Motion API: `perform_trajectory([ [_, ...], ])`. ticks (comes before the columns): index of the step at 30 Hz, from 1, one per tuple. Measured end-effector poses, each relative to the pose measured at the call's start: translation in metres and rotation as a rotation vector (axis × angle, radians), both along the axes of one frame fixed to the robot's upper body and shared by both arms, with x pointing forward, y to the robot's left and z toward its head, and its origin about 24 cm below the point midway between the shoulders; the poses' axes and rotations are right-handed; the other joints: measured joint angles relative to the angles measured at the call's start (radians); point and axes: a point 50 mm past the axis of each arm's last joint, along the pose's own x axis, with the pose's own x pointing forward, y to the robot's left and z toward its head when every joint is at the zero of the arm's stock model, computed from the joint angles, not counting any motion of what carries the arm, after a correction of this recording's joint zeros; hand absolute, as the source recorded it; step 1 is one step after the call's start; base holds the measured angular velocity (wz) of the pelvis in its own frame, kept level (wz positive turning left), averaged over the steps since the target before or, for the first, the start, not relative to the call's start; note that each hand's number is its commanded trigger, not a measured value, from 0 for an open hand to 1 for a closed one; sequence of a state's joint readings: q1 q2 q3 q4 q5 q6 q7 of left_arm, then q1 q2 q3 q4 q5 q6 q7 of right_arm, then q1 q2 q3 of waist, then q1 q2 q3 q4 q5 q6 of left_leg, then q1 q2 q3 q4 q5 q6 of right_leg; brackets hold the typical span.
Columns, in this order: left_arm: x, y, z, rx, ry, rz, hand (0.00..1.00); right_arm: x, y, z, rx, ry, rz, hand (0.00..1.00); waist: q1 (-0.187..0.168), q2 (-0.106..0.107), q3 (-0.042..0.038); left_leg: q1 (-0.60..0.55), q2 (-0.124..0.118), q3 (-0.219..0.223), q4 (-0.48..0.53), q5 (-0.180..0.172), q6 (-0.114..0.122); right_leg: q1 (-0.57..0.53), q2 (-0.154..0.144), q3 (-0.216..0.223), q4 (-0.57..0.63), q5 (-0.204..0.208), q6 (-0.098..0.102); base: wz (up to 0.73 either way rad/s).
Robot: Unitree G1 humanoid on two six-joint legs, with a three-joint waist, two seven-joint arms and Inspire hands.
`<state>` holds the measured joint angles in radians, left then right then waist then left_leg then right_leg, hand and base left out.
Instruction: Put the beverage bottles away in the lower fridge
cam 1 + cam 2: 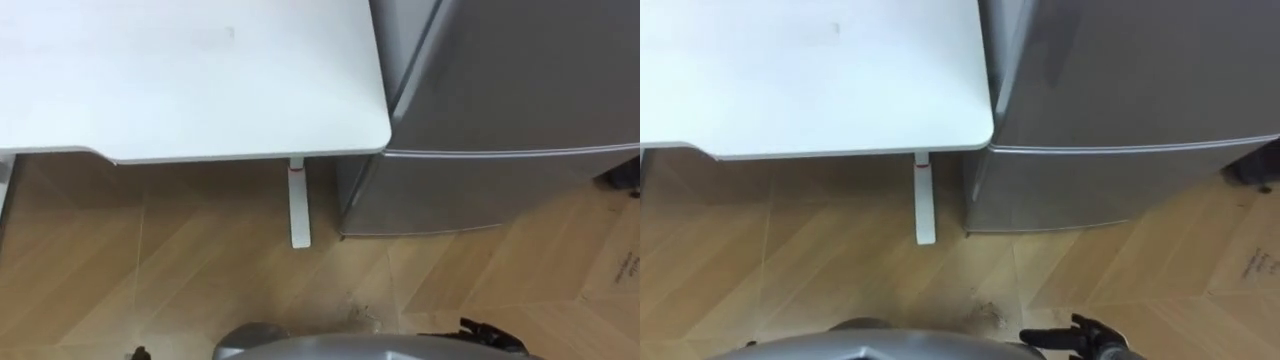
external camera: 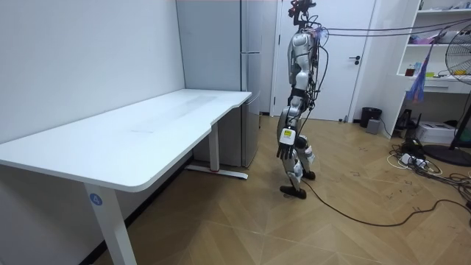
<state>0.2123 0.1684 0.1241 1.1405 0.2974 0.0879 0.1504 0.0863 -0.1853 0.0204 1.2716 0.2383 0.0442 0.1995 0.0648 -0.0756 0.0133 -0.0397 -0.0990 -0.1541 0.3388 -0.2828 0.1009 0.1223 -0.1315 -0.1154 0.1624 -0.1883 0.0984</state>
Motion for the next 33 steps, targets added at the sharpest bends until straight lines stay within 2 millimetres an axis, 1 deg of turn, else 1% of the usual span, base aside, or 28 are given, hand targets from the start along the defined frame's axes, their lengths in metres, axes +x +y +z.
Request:
perform_trajectory([
  [2, 0.000, -0.001, 0.000, 0.000, -0.002, 0.001, 0.00, 0.001, 0.001, 0.000, 0.001, 0.006, 0.000, 0.00, -0.002, -0.002, 0.0005, -0.002, 0.001, -0.010, -0.001, 0.000, -0.007, 0.005, 0.004, -0.007, -0.009, 0.000, 0.000, 0.09],
  [3, 0.000, -0.002, 0.000, 0.006, -0.002, 0.002, 0.00, 0.001, 0.002, -0.001, 0.004, 0.006, -0.001, 0.00, -0.003, -0.003, 0.0007, -0.005, 0.001, -0.022, -0.001, 0.000, -0.011, 0.007, 0.006, -0.021, -0.011, 0.000, 0.000, 0.16],
  [6, 0.000, -0.002, 0.000, 0.012, 0.003, 0.002, 0.00, 0.000, 0.002, -0.001, 0.005, 0.012, -0.002, 0.00, -0.003, -0.003, 0.0004, -0.008, 0.004, -0.041, 0.002, 0.001, -0.020, 0.012, 0.014, -0.034, -0.011, 0.000, 0.000, 0.14],
  [8, -0.002, -0.002, -0.001, 0.012, 0.011, 0.004, 0.00, 0.000, 0.002, -0.001, 0.009, 0.024, -0.004, 0.00, -0.001, -0.004, 0.0002, -0.010, 0.004, -0.052, 0.004, 0.006, -0.028, 0.015, 0.020, -0.054, -0.011, 0.000, 0.000, 0.17],
  [9, -0.002, -0.002, -0.001, 0.013, 0.014, 0.006, 0.00, 0.000, 0.002, -0.001, 0.009, 0.025, -0.004, 0.00, -0.002, -0.004, 0.0001, -0.011, 0.005, -0.056, 0.004, 0.007, -0.031, 0.015, 0.022, -0.057, -0.010, 0.000, 0.000, 0.19],
  [10, -0.002, -0.002, -0.001, 0.014, 0.015, 0.009, 0.00, 0.000, 0.002, -0.001, 0.010, 0.026, -0.005, 0.00, -0.003, -0.005, -0.0009, -0.017, 0.005, -0.069, 0.008, 0.010, -0.036, 0.015, 0.026, -0.066, -0.011, 0.000, -0.001, 0.20],
  [12, -0.002, -0.001, 0.000, 0.015, 0.015, 0.018, 0.00, 0.000, 0.003, -0.001, 0.013, 0.033, -0.005, 0.00, 0.002, -0.007, -0.0020, -0.018, 0.010, -0.075, 0.008, 0.016, -0.045, 0.015, 0.031, -0.079, -0.011, -0.001, -0.002, 0.14],
  [14, -0.004, -0.001, -0.001, 0.015, 0.020, 0.035, 0.00, -0.001, 0.003, -0.001, 0.014, 0.046, -0.002, 0.00, 0.017, -0.006, -0.0026, -0.020, 0.018, -0.081, 0.008, 0.018, -0.056, 0.018, 0.041, -0.085, -0.011, -0.005, -0.009, 0.04],
  [16, -0.005, -0.001, -0.001, 0.018, 0.029, 0.032, 0.00, -0.002, 0.003, -0.001, 0.015, 0.051, -0.001, 0.00, 0.021, -0.008, -0.0037, -0.025, 0.020, -0.095, 0.010, 0.020, -0.066, 0.018, 0.047, -0.093, -0.011, -0.010, -0.018, 0.15],
  [18, -0.004, -0.003, -0.001, 0.012, 0.032, 0.032, 0.00, -0.003, 0.003, -0.002, 0.016, 0.060, -0.010, 0.00, 0.020, -0.005, -0.0040, -0.041, 0.022, -0.102, 0.026, 0.021, -0.075, 0.019, 0.053, -0.108, -0.011, -0.017, -0.029, 0.26],
  [19, -0.005, -0.004, -0.002, 0.004, 0.036, 0.031, 0.00, -0.003, 0.003, -0.002, 0.017, 0.063, -0.012, 0.00, 0.020, -0.002, -0.0053, -0.051, 0.023, -0.112, 0.039, 0.020, -0.082, 0.019, 0.060, -0.111, -0.011, -0.021, -0.037, 0.29],
  [20, -0.006, -0.005, -0.002, -0.009, 0.041, 0.029, 0.00, -0.003, 0.002, -0.002, 0.017, 0.065, -0.013, 0.00, 0.018, 0.002, -0.0074, -0.062, 0.023, -0.129, 0.050, 0.019, -0.090, 0.019, 0.067, -0.122, -0.011, -0.023, -0.040, 0.34],
  [21, -0.006, -0.006, -0.003, -0.016, 0.043, 0.027, 0.00, -0.003, 0.002, -0.001, 0.017, 0.064, -0.013, 0.00, 0.015, 0.005, -0.0088, -0.071, 0.023, -0.137, 0.060, 0.018, -0.094, 0.019, 0.070, -0.133, -0.011, -0.025, -0.044, 0.41],
  [22, -0.006, -0.009, -0.003, -0.031, 0.047, 0.025, 0.00, -0.002, 0.002, -0.001, 0.017, 0.061, -0.019, 0.00, 0.008, 0.007, -0.0104, -0.084, 0.024, -0.148, 0.077, 0.015, -0.101, 0.020, 0.078, -0.141, -0.010, -0.031, -0.053, 0.39],
  [23, -0.008, -0.011, -0.004, -0.047, 0.057, 0.025, 0.00, -0.003, 0.001, -0.001, 0.015, 0.062, -0.021, 0.00, 0.009, 0.012, -0.0116, -0.092, 0.030, -0.151, 0.090, 0.013, -0.108, 0.021, 0.086, -0.148, -0.009, -0.035, -0.061, 0.34],
  [24, -0.009, -0.011, -0.005, -0.052, 0.061, 0.023, 0.00, -0.003, 0.001, -0.001, 0.014, 0.063, -0.022, 0.00, 0.009, 0.015, -0.0112, -0.096, 0.034, -0.151, 0.097, 0.011, -0.112, 0.022, 0.091, -0.151, -0.008, -0.037, -0.064, 0.33],
  [25, -0.008, -0.012, -0.005, -0.059, 0.063, 0.019, 0.00, -0.004, 0.001, -0.001, 0.014, 0.064, -0.022, 0.00, 0.005, 0.017, -0.0113, -0.106, 0.041, -0.151, 0.115, 0.008, -0.118, 0.021, 0.100, -0.161, -0.008, -0.041, -0.071, 0.36],
  [26, -0.009, -0.012, -0.005, -0.060, 0.063, 0.018, 0.00, -0.004, 0.001, -0.001, 0.014, 0.064, -0.022, 0.00, 0.006, 0.017, -0.0110, -0.112, 0.051, -0.137, 0.121, 0.008, -0.124, 0.019, 0.104, -0.166, -0.005, -0.050, -0.077, 0.33],
  [27, -0.009, -0.012, -0.005, -0.060, 0.065, 0.018, 0.00, -0.003, 0.001, -0.001, 0.013, 0.063, -0.021, 0.00, 0.007, 0.017, -0.0111, -0.112, 0.057, -0.128, 0.121, 0.010, -0.127, 0.019, 0.105, -0.169, -0.001, -0.053, -0.079, 0.28],
  [28, -0.011, -0.012, -0.005, -0.060, 0.071, 0.016, 0.00, -0.004, 0.001, -0.001, 0.012, 0.065, -0.021, 0.00, 0.008, 0.017, -0.0109, -0.113, 0.062, -0.115, 0.121, 0.013, -0.132, 0.018, 0.104, -0.181, 0.011, -0.063, -0.080, 0.26],
  [29, -0.012, -0.011, -0.005, -0.060, 0.073, 0.017, 0.00, -0.005, 0.001, -0.001, 0.012, 0.068, -0.022, 0.00, 0.011, 0.015, -0.0104, -0.113, 0.073, -0.083, 0.121, 0.017, -0.136, 0.022, 0.102, -0.193, 0.013, -0.067, -0.082, 0.28],
  [30, -0.012, -0.012, -0.005, -0.061, 0.073, 0.017, 0.00, -0.006, 0.001, -0.001, 0.010, 0.069, -0.023, 0.00, 0.012, 0.014, -0.0103, -0.114, 0.079, -0.063, 0.121, 0.019, -0.137, 0.022, 0.100, -0.198, 0.013, -0.068, -0.082, 0.27],
  [31, -0.013, -0.012, -0.005, -0.062, 0.075, 0.019, 0.00, -0.006, 0.000, -0.001, 0.007, 0.071, -0.024, 0.00, 0.012, 0.018, -0.0125, -0.119, 0.089, -0.033, 0.121, 0.021, -0.138, 0.023, 0.099, -0.208, 0.013, -0.071, -0.082, 0.26],
  [33, -0.013, -0.011, -0.004, -0.061, 0.074, 0.024, 0.00, -0.007, 0.000, -0.001, 0.005, 0.071, -0.035, 0.00, 0.010, 0.022, -0.0144, -0.121, 0.088, -0.022, 0.120, 0.024, -0.137, 0.028, 0.097, -0.219, 0.012, -0.073, -0.080, 0.21],
])
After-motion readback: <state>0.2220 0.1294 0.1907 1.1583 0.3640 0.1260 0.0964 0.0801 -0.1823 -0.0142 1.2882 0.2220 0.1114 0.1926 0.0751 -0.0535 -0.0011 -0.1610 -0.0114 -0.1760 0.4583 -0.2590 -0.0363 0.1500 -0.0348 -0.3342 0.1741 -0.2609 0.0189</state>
